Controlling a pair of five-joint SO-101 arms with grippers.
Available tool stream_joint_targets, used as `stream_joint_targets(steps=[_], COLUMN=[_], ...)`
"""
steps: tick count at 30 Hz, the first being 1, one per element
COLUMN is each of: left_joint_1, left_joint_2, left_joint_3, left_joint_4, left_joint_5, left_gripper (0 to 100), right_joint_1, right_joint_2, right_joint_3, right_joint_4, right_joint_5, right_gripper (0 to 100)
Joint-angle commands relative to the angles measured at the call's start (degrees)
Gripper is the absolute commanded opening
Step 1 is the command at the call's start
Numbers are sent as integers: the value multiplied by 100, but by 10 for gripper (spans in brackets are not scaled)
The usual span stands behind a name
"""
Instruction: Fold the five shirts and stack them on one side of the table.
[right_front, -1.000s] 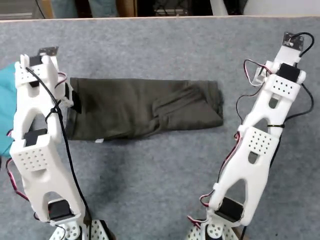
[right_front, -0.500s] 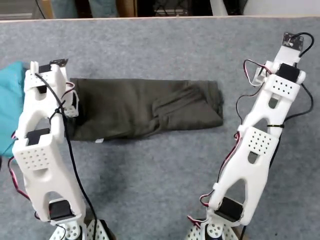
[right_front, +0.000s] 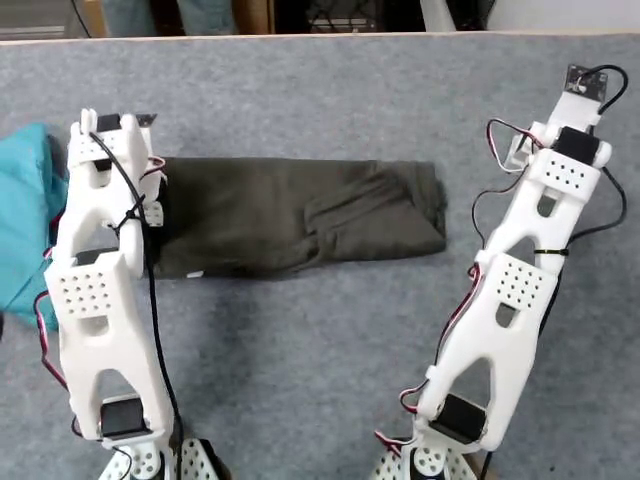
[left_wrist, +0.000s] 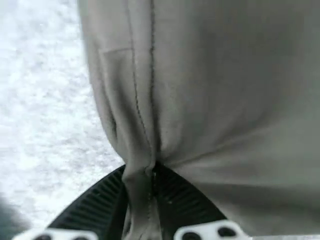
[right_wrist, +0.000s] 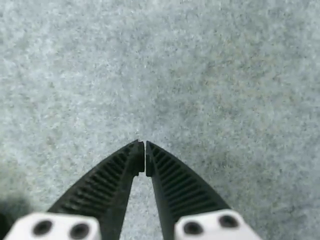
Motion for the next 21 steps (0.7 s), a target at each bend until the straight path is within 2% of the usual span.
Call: stream_joint_targets(steps=[1, 9, 16, 21], left_joint_1=[-40, -119, -655, -602], left_joint_2=[-88, -88, -88, -97], left_joint_3=[-884, -1218, -1218, -1218], left_joint_4=[299, 299, 299, 299], left_joint_5=[-26, -53, -62, -35], left_gripper=[29, 29, 29, 29], right_joint_1=[220, 1257, 1363, 1354], right_joint_2=[-92, -92, -92, -84], right_joint_3=[-295, -286, -286, -286], right_joint_4=[-281, -1178, -1240, -1310], right_joint_5=[35, -281, -448, -457], right_gripper=[15, 15, 15, 15])
